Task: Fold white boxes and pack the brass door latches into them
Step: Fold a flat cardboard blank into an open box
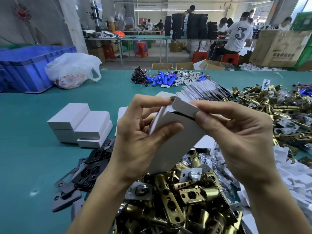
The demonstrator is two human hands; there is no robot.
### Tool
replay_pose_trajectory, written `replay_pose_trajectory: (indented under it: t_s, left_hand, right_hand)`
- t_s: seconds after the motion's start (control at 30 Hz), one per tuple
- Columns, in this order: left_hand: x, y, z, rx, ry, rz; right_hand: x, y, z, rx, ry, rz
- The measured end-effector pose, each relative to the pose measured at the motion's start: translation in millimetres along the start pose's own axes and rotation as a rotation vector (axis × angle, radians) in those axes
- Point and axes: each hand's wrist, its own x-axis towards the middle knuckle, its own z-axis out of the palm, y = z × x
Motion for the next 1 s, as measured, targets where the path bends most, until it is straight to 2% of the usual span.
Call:
replay_pose_trajectory:
  t_s: [0.47,0.73,1.0]
  left_hand:
    - [-1.7,-4.4,-1.3,0.003,0.01,-0.045]
    - [-2.1,-5.7,-4.4,-0.026,-0.01,-0.045]
    - [-3.0,-10.7,-4.8,-0.049,-0.034,-0.025]
  right_hand:
    - [-2.5,3.2,-1.0,-0.023,-0.012,-0.041]
    - [-5.4,3.2,10.1,-0.102,0.074,-0.087]
    - [-4.6,6.1,2.1,-0.074,-0.034,-0.034]
